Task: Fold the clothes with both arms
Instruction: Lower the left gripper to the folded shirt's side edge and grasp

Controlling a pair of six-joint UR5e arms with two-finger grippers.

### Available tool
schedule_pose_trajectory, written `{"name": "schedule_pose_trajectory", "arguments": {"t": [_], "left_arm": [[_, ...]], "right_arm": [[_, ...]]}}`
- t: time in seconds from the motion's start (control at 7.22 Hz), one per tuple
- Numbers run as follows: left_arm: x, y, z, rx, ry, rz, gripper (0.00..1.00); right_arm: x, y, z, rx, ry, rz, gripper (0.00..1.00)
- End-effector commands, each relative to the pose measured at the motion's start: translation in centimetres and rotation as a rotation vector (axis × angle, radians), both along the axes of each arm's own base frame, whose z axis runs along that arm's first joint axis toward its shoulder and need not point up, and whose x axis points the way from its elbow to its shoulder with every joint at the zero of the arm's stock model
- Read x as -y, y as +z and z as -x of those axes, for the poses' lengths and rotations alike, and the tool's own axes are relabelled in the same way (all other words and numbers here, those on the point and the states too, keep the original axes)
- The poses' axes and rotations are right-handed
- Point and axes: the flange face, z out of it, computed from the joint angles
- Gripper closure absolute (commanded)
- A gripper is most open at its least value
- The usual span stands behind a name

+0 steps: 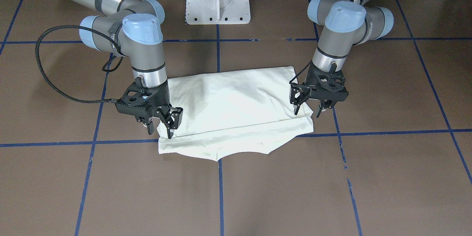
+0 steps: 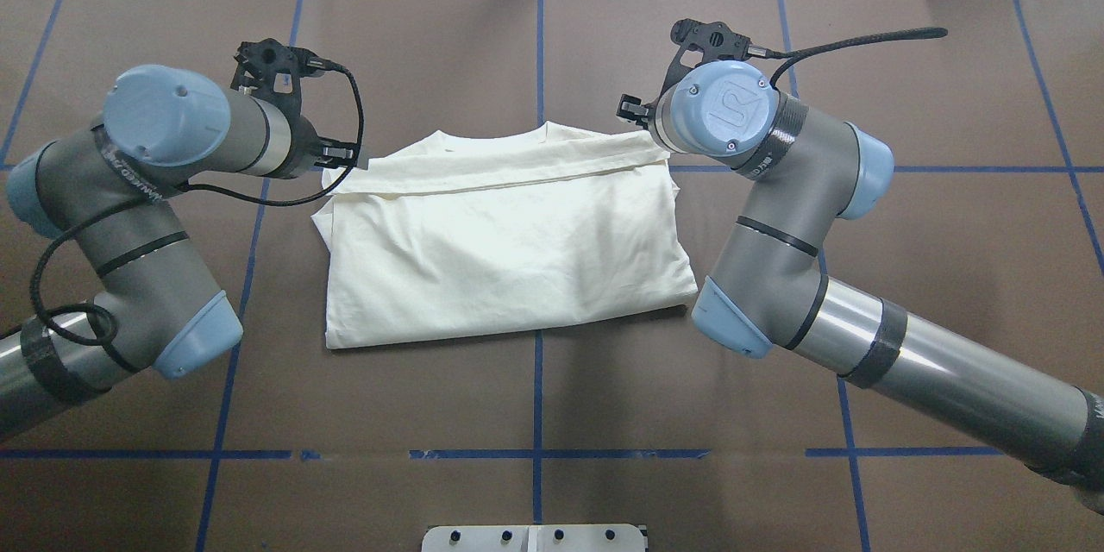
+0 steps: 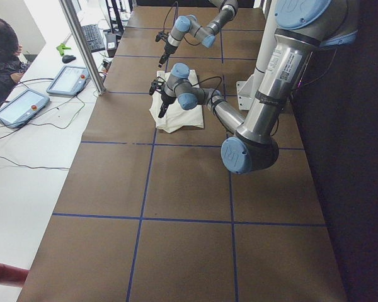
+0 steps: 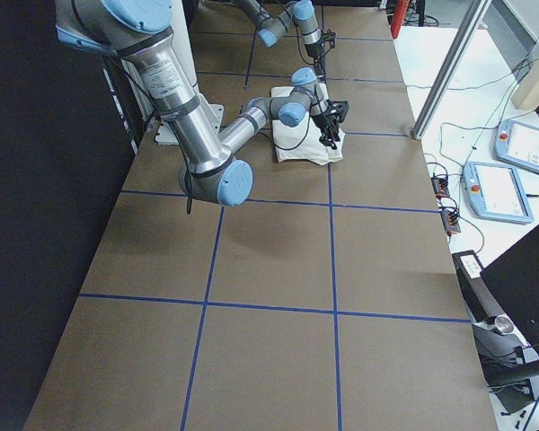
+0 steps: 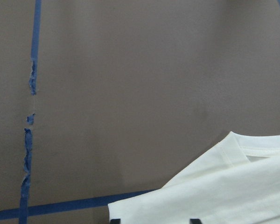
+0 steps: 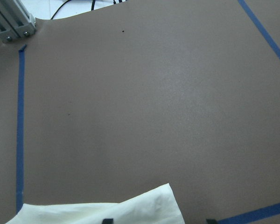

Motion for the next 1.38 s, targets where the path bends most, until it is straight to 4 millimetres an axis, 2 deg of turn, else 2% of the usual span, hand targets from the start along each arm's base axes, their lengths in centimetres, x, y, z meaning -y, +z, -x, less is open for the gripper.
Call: {"name": "schedule_pose_trajectory", "arguments": {"t": [0.0, 0.14, 0.28, 0.42, 0.55, 0.83, 1.11, 1.25], "left_arm": [[-7.6, 2.3, 0.0, -0.081, 0.052, 0.017, 0.00], [-10.4, 3.9, -1.5, -0.109, 0.028, 0.040, 0.00], [-11.7, 5.2, -1.5, -0.127, 0.024, 0.058, 0.03], [-13.1, 6.4, -1.7, -0.143, 0.029, 0.082, 0.17], [-14.2, 6.8, -2.4, -0.139, 0.044, 0.098, 0.25], [-16.2, 6.9, -4.0, -0.144, 0.058, 0.122, 0.27], [-17.1, 6.9, -4.7, -0.151, 0.065, 0.139, 0.34], [-17.3, 6.8, -4.9, -0.154, 0.063, 0.147, 0.42]], "right_arm": [[-0.3, -0.2, -0.8, 0.001, -0.026, -0.023, 0.00], [-0.3, -0.4, -0.9, 0.003, -0.026, -0.025, 0.00], [-0.4, -0.5, -0.9, 0.005, -0.026, -0.027, 0.00], [-0.3, -0.5, -1.0, 0.007, -0.024, -0.028, 0.00], [-0.4, -0.5, -1.0, 0.007, -0.024, -0.028, 0.00], [-0.3, -0.5, -0.9, 0.006, -0.024, -0.027, 0.00], [-0.3, -0.4, -1.0, 0.004, -0.021, -0.027, 0.00], [-0.3, 0.0, -1.1, 0.000, -0.021, -0.024, 0.00]]}}
